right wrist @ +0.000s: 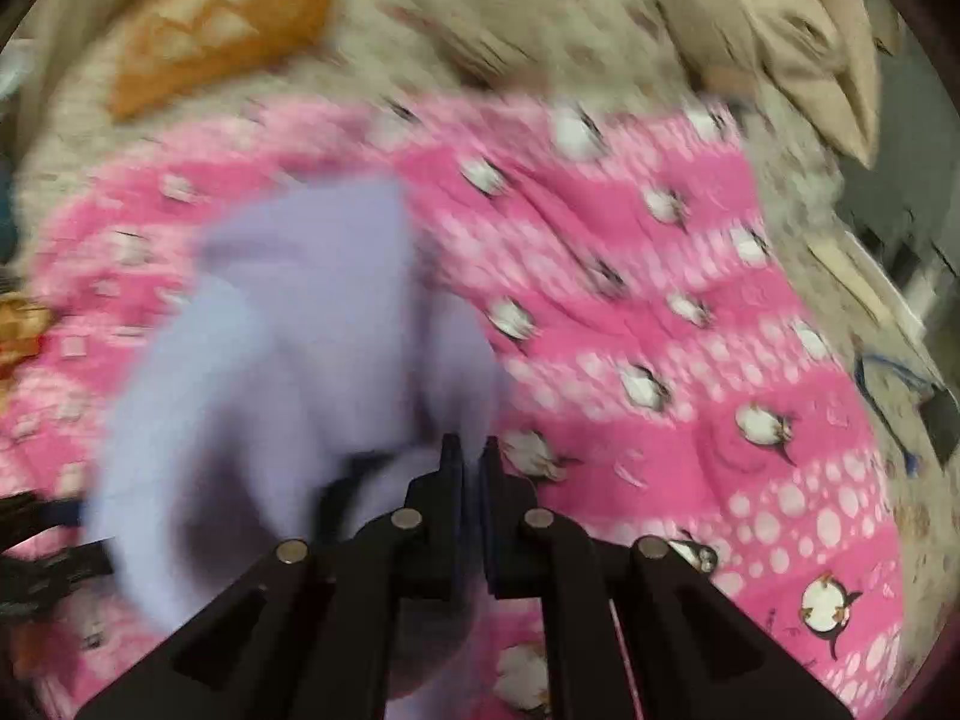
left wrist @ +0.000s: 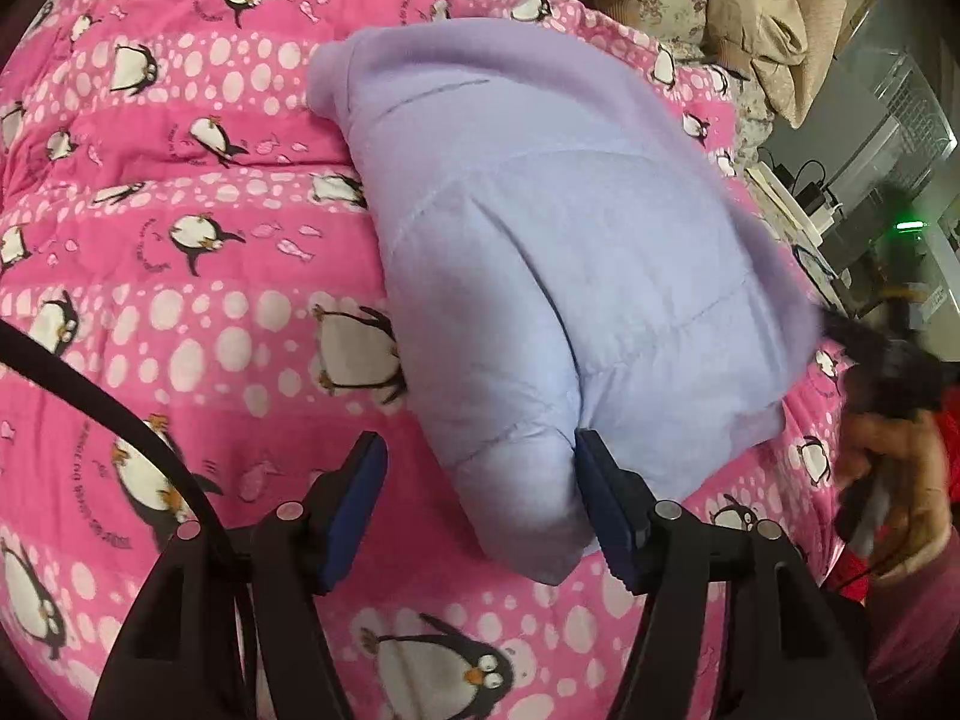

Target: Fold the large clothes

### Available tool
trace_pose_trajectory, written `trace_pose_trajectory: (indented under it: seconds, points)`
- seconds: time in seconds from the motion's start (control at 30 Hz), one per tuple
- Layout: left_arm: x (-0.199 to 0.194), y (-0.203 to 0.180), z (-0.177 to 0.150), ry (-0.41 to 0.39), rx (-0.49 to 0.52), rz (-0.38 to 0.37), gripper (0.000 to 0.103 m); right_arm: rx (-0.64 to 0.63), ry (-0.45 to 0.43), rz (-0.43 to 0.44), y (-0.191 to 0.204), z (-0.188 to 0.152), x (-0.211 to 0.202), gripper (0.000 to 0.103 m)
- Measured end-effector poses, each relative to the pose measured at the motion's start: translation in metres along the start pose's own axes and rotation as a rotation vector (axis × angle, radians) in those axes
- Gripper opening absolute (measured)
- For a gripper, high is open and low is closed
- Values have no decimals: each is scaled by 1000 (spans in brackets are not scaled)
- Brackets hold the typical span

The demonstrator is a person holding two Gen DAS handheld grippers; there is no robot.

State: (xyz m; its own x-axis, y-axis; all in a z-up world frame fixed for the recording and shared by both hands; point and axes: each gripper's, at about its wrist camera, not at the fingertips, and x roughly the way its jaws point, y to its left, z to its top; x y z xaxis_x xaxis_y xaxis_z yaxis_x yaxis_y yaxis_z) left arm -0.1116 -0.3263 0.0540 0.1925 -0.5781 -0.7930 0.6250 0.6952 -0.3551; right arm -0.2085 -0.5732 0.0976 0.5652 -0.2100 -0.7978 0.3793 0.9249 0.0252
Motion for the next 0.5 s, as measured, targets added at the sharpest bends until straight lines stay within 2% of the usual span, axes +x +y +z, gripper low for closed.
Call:
trace_pose_trajectory:
  seconds: [0.03,0.07,0.1,0.2,0.27,0.33,0.43,0.47,0.5]
  points:
    - [1,-1,-1,3,6,2,36,52,83,53,-8,-6,19,5]
    - [1,-4,-3,6,19,1,36,89,115,83,-13,-11,27,5]
    - [2,-5,-4,9,32,4,36,139,97,113,-22,-16,23,7]
    - [2,-7,-7,20,48,15,36,254,58,163,-45,-14,-3,21]
    - [0,-7,-8,20,42,13,36,315,-11,212,-57,-9,-28,38]
    - [-3,-7,-8,15,30,13,36,307,-30,270,-50,-2,-39,47]
    - [-8,-10,-10,13,28,16,35,229,75,367,-18,8,-23,63]
    - [-13,-11,-11,8,37,21,35,217,103,374,-9,8,-16,61]
    - [-15,-12,-11,4,43,24,35,209,118,374,-3,7,-10,54]
